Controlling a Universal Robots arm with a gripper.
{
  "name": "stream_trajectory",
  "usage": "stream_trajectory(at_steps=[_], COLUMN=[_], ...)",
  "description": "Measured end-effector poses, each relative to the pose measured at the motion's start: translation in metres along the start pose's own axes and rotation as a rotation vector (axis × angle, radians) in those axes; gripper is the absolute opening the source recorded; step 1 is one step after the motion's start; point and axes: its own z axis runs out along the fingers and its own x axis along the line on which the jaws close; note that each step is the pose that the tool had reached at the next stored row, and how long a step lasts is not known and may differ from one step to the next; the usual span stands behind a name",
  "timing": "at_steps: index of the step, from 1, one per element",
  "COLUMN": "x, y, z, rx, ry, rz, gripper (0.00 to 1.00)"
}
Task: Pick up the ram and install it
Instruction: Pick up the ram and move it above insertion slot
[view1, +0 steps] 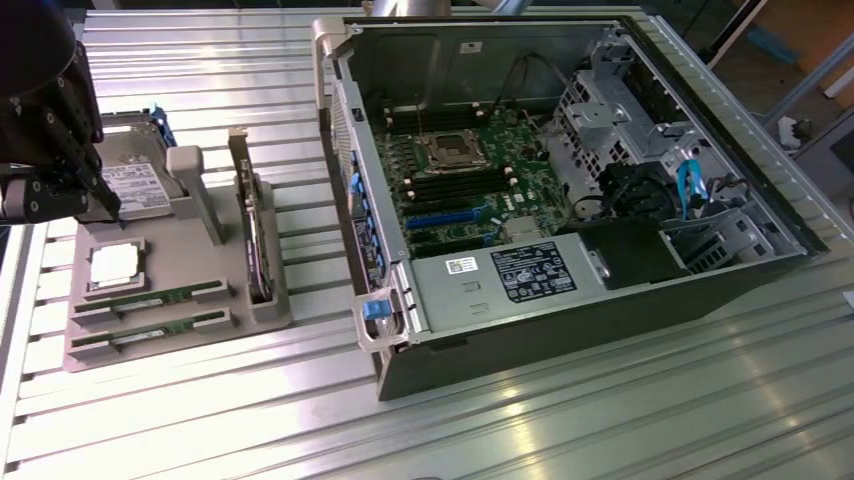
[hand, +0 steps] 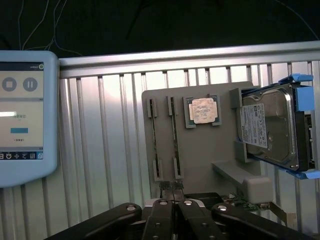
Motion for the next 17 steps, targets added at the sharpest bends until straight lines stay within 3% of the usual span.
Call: stream_trajectory(at_steps=[8,11,17], x=[0.0,0.0,0.0], y=[0.0,0.0,0.0], z=[0.0,0.0,0.0], rx=[0.0,0.0001,0.0], ry=[0.0,0.0,0.0], rz=[0.0,0.0,0.0], gripper=[0.11,0.24,0.24])
